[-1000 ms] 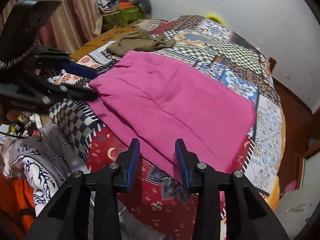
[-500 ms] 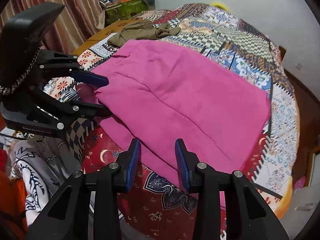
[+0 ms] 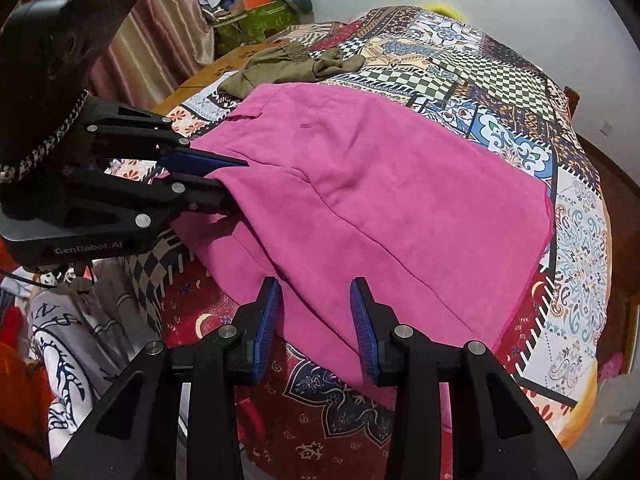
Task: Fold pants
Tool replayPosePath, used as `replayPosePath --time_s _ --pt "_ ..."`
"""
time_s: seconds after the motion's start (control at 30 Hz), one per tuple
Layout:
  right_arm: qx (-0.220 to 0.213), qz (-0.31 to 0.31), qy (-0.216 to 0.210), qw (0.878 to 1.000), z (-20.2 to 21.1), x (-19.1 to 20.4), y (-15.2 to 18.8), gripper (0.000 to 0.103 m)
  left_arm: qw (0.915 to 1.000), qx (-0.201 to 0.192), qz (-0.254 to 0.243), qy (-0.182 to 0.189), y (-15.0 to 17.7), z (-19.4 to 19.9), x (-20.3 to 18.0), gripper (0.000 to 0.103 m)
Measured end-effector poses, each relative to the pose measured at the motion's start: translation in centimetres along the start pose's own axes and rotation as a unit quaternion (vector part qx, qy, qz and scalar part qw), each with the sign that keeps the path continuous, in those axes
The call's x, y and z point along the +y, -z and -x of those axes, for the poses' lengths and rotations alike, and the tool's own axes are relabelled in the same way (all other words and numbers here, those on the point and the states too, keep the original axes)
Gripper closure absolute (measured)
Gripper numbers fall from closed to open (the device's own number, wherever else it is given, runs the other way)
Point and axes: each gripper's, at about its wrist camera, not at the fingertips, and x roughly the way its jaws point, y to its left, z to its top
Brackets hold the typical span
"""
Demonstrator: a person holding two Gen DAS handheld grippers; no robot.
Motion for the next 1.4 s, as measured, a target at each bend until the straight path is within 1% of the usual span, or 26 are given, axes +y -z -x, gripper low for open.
replayPosePath --time_s 0.13,0.2,0.27,0.37,0.57,0.7,0.77,0.87,1.0,1.17,1.4 --pt "-0.01 -0.011 -0.004 1.0 0.1 -0.5 0.0 0.07 0.9996 -0.01 0.012 0.021 -0.3 0.6 0.3 0.09" --pt "-0.015 -0.012 -0.003 1.0 0.2 -0.5 0.0 0.074 0.9993 -0.01 0.021 0.029 -0.4 0.6 0.7 0.091" --pt "-0.019 -0.013 -0.002 1.0 0.3 -0.5 -0.1 0.081 0.999 -0.009 0.027 0.033 -0.3 0.5 0.8 0.093" --pt "-0.023 -0.009 0.001 1.0 0.5 -0.4 -0.3 0.086 0.9989 -0.011 0.03 0.035 -0.3 0.6 0.8 0.093" --pt "-0.024 -0.022 -0.01 0.999 1.3 -0.9 -0.2 0.086 0.9985 -0.019 0.028 0.043 -0.2 1.4 0.6 0.094" --pt "-0.017 -0.038 -0.004 0.999 0.7 -1.7 -0.3 0.086 0.9984 -0.024 0.019 0.047 0.0 1.4 0.1 0.094" --pt "-0.016 -0.046 -0.008 0.999 0.5 -1.9 -0.3 0.095 0.9985 -0.022 0.019 0.047 0.1 1.3 0.0 0.094" --pt "-0.023 -0.056 -0.021 0.998 1.0 -2.3 -0.3 0.096 0.9984 -0.021 0.019 0.049 0.3 1.5 0.1 0.094" --pt "-0.039 -0.053 -0.023 0.998 2.5 -2.1 -0.2 0.096 0.9977 -0.026 0.019 0.059 0.6 2.5 0.4 0.094" --pt "-0.033 -0.043 -0.028 0.998 2.9 -1.5 0.0 0.097 0.998 -0.019 0.015 0.059 1.3 2.6 -0.1 0.094" --pt "-0.023 -0.042 -0.034 0.998 2.9 -1.4 0.6 0.097 0.997 -0.003 0.024 0.074 2.8 2.3 -0.4 0.094"
